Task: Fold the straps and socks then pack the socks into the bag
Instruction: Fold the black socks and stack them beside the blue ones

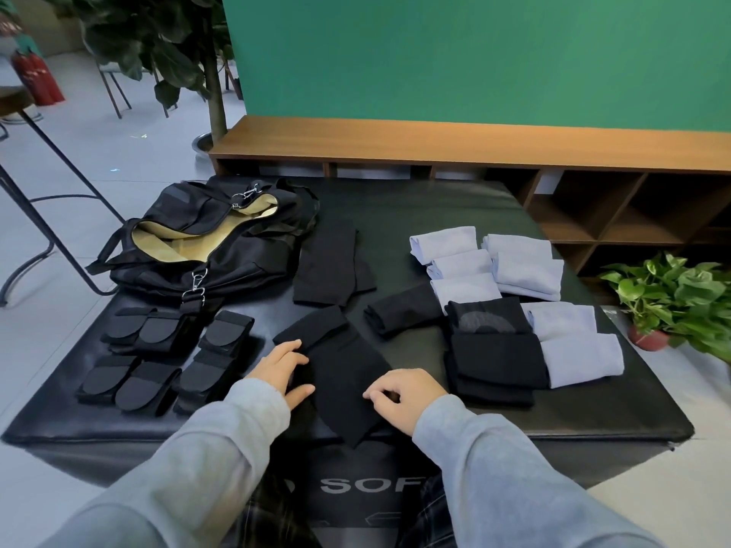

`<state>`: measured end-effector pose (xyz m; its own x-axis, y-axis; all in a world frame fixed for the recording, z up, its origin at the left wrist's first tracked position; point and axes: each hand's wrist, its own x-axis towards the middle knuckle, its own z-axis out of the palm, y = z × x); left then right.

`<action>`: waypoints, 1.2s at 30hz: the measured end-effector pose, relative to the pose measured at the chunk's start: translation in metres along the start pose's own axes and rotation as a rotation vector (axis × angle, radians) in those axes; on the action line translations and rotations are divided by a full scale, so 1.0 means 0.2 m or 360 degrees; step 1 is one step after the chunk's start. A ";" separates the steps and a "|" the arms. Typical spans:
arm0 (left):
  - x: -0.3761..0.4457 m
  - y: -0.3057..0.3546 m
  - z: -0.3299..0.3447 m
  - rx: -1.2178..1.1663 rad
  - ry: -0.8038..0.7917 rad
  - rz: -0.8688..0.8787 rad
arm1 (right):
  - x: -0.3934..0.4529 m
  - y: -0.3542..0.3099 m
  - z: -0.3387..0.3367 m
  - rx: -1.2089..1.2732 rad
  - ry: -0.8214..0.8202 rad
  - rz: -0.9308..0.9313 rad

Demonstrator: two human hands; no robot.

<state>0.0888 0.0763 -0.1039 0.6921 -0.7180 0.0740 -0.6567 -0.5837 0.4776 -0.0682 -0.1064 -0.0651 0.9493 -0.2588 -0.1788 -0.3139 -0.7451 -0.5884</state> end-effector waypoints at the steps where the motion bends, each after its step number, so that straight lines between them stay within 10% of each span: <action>1: 0.01 -0.01 0.01 -0.0038 -0.0018 0.0003 | -0.01 -0.01 0.00 -0.0001 0.0007 -0.0005; 6: -0.02 0.01 0.06 -0.0261 0.0220 -0.0042 | -0.02 0.02 0.06 -0.0239 0.0424 0.0003; 28: -0.32 -0.01 0.14 0.0057 0.0311 0.0843 | -0.13 0.06 0.11 -0.0428 -0.0013 -0.0184; 36: -0.25 -0.02 0.11 -0.0016 0.0312 0.0489 | -0.15 0.03 0.12 -0.0634 -0.0050 -0.0228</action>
<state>0.0508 0.1063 -0.1284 0.5078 -0.7725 0.3813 -0.8405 -0.3473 0.4158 -0.0974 -0.0881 -0.0832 0.9820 -0.1211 -0.1447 -0.1557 -0.9532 -0.2592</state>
